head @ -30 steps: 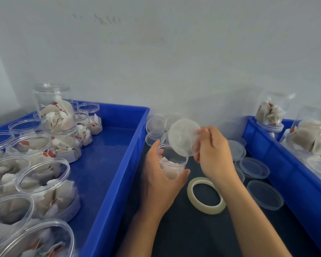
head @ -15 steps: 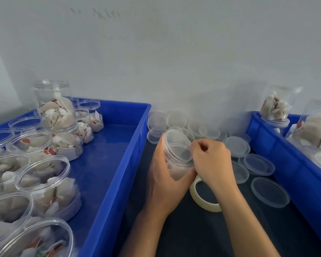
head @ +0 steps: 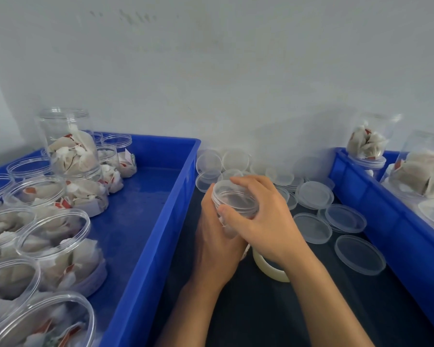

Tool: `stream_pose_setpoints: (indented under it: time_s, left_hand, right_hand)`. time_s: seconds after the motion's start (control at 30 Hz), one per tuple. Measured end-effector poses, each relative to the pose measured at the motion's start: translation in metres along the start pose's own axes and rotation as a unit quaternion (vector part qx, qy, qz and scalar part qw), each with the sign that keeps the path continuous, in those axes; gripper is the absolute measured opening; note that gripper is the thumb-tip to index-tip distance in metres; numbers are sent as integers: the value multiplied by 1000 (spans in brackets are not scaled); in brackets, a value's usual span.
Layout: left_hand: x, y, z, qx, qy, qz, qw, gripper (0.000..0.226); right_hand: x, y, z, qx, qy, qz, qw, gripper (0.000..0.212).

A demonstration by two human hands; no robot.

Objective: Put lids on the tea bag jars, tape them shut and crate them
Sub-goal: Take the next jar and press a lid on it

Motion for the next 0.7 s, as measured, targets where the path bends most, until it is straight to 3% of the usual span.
stream_pose_setpoints:
  time_s: [0.13,0.7]
  left_hand:
    - [5,-2,3,21,-13,35,999,93]
    - [3,-1,4,2,-16,37,999,80]
  right_hand:
    - [2,2,6,9,11,16,1000,58]
    - [12,14,-6,-4,32,48,998,48]
Point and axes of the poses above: each hand's wrist, its own x-axis away from the middle knuckle, its own z-axis out of the back of the hand, y = z × x, the point moved 9 cm from there along -x, towards the middle knuckle, and after that the axes turned 2 degrees about -z, right-handed, at the moved point
